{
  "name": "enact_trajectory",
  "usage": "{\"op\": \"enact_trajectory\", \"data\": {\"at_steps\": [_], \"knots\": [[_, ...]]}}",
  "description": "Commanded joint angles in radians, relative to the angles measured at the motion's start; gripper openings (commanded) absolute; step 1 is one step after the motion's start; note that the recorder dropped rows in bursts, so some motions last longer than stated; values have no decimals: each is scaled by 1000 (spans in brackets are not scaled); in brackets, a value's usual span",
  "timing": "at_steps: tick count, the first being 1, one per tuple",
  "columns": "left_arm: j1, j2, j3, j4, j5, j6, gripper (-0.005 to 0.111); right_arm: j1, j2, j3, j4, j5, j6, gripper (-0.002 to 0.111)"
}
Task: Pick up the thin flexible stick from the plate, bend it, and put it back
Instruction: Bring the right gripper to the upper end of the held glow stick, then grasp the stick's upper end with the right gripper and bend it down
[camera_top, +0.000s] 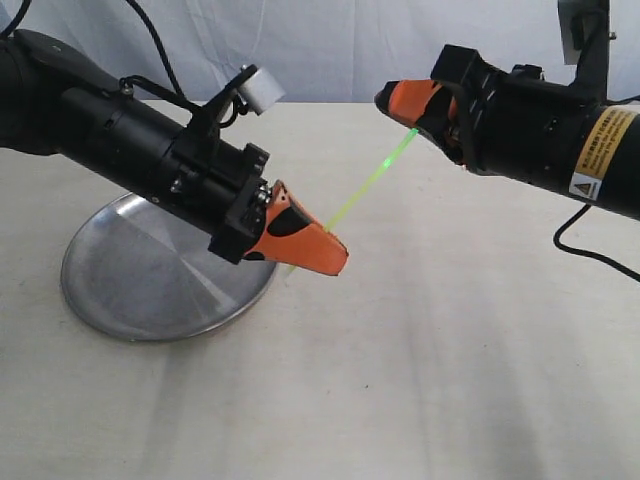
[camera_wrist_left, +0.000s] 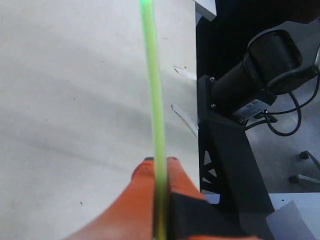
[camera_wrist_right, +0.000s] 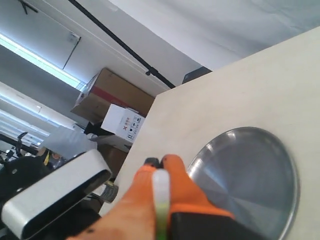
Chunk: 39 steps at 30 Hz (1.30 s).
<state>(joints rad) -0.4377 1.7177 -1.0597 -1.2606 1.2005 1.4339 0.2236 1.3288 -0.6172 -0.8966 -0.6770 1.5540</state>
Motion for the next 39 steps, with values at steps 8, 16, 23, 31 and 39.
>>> {"op": "enact_trajectory", "data": {"at_steps": [8,16,23,31,39], "knots": [[-4,-9,-2,-161,21,117,0,7,2,1,-161,49,-20,0],[-4,-9,-2,-229,21,211,0,121,3,1,-176,194,-71,-1],[-4,-9,-2,-278,21,278,0,164,4,1,-174,227,-78,-1],[-4,-9,-2,-299,21,312,0,166,6,1,-168,216,-78,-1],[-4,-9,-2,-309,21,319,0,166,6,1,-135,211,-81,-1]]}}
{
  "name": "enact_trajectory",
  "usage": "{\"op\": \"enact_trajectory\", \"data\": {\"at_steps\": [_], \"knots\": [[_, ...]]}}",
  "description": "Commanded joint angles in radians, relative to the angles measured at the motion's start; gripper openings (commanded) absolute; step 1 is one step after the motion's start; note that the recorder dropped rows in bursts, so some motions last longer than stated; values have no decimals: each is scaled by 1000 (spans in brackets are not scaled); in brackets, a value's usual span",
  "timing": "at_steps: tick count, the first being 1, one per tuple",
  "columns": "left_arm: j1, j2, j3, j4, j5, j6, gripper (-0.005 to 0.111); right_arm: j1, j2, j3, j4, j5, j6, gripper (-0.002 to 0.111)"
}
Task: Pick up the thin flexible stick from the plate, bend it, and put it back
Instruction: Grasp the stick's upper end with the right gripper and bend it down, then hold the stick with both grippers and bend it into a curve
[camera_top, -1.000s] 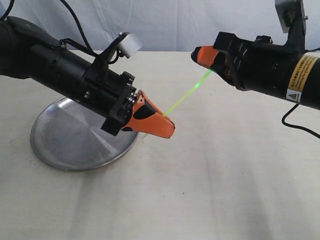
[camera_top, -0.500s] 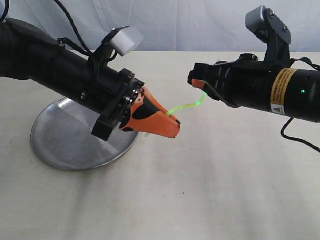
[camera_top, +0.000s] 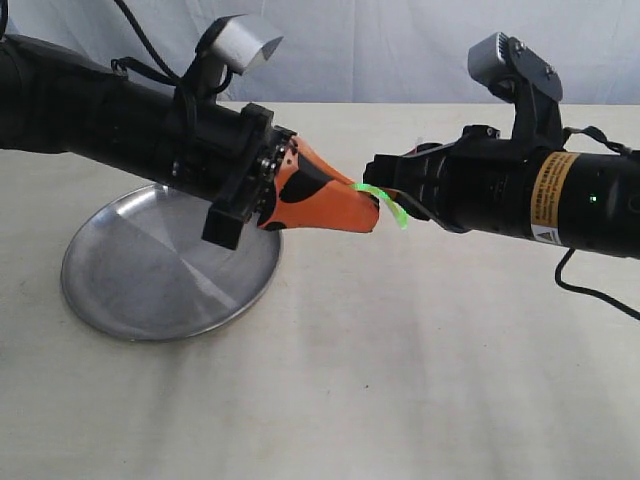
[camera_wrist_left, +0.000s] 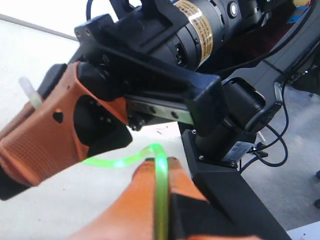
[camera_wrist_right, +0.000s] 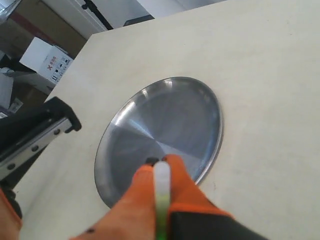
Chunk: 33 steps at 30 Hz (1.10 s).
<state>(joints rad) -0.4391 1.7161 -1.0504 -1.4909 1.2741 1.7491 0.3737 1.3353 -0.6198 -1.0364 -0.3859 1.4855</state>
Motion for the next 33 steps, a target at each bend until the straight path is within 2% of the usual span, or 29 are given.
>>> {"op": "enact_trajectory", "data": {"at_steps": [1,8,14,33], "knots": [[-2,-7,-11,-79,-53,8,0,16,0,4,20,-82,-21,-1],[-2,-7,-7,-116,-53,-17,0,16,0,4,123,-100,-68,-1],[-2,-5,3,-176,-53,-18,0,16,0,4,130,-100,-86,-1],[-2,-5,3,-149,-213,-285,0,16,0,4,204,-124,-177,-1]]}}
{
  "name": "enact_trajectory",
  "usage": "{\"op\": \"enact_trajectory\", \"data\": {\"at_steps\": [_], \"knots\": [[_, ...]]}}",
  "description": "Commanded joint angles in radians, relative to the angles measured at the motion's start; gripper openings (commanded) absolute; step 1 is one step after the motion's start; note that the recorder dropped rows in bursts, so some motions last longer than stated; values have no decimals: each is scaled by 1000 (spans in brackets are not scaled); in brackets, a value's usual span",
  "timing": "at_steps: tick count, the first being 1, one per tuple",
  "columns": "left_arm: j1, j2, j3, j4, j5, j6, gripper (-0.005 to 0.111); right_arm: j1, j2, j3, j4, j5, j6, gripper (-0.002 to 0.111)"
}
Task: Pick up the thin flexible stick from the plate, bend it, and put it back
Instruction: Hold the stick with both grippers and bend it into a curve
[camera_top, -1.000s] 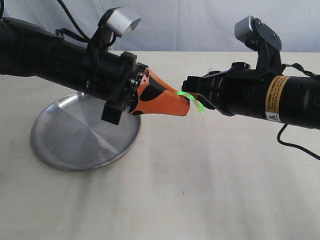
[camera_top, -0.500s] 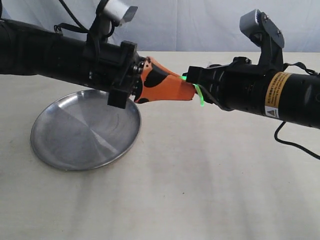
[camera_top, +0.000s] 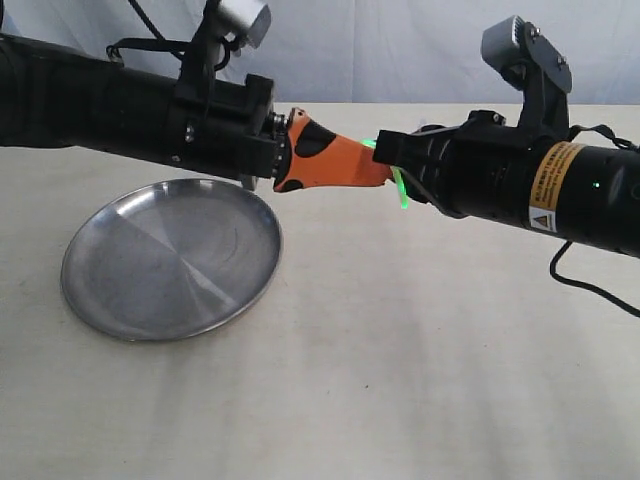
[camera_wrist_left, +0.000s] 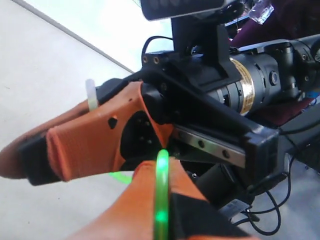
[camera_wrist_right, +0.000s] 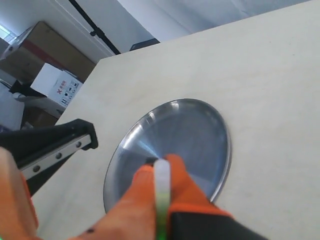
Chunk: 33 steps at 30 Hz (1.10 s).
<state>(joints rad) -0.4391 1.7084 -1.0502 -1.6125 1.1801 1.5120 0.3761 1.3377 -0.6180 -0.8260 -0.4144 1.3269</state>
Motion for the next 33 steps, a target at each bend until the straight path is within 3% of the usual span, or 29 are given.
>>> {"op": "enact_trajectory", "data": {"at_steps": [1,13,23,33], "knots": [[-2,3,3,-28,-129,-64,0,14,-3,2,-6,-96,-19,-1],[-2,3,45,-39,-275,-170,0,14,-3,2,-6,-127,-65,-1],[-2,3,47,-39,-291,-182,0,15,-3,2,-60,-139,-65,-1],[-2,14,47,-28,-310,-401,0,15,-3,2,-109,-193,-125,-1]]}}
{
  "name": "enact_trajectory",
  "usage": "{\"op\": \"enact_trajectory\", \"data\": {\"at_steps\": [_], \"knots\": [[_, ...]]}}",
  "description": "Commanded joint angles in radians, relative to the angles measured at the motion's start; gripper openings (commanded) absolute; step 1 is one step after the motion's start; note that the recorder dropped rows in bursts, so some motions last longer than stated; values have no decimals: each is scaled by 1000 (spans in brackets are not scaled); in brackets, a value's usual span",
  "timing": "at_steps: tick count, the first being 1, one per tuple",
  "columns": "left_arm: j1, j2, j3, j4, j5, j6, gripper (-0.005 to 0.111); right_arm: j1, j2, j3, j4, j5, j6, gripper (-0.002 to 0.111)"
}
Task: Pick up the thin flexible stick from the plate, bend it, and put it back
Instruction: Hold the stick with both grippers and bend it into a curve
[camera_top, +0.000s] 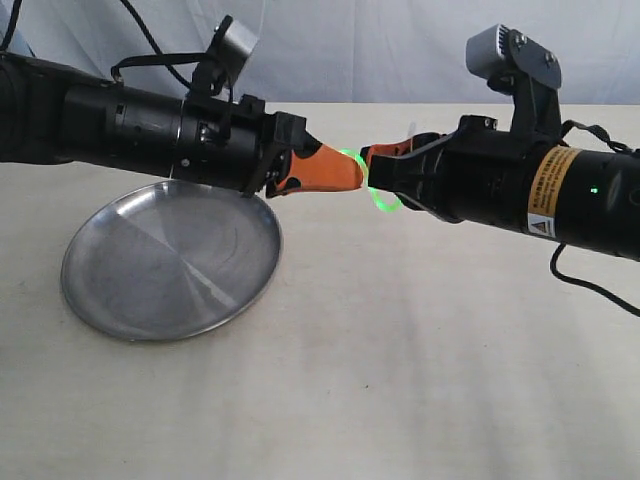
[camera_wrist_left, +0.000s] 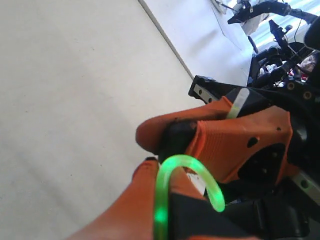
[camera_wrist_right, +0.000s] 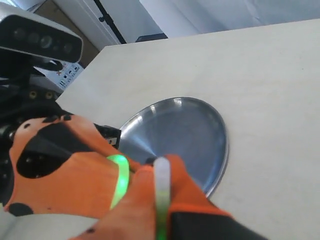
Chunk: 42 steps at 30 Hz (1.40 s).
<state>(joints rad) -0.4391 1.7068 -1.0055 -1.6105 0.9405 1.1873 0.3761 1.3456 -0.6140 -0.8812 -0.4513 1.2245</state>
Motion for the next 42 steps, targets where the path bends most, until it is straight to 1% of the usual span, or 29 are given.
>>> {"op": "enact_trajectory", "data": {"at_steps": [1,7,12,16,21,24,26,35,42], "knots": [[-2,22,2,-30,-68,-99,0,15,-11,-2,-63,-156,-23,-1],[-2,33,2,-38,-65,-161,0,15,-11,-2,-122,-156,-31,-1],[-2,33,2,-42,-65,-166,0,15,-11,-2,-185,-156,-47,-1],[-2,33,2,-42,-80,-200,0,15,-11,-2,-307,-159,-47,-1],[-2,33,2,-38,-88,-209,0,15,-11,-2,-365,-166,-50,-1],[-2,33,2,-38,-89,-211,0,15,-11,-2,-475,-166,-52,-1],[-2,33,2,-38,-88,-213,0,15,-11,-2,-508,-166,-52,-1],[-2,33,2,-38,-88,-213,0,15,-11,-2,-581,-164,-52,-1],[-2,33,2,-38,-91,-213,0,15,-11,-2,-639,-121,-47,-1]]}}
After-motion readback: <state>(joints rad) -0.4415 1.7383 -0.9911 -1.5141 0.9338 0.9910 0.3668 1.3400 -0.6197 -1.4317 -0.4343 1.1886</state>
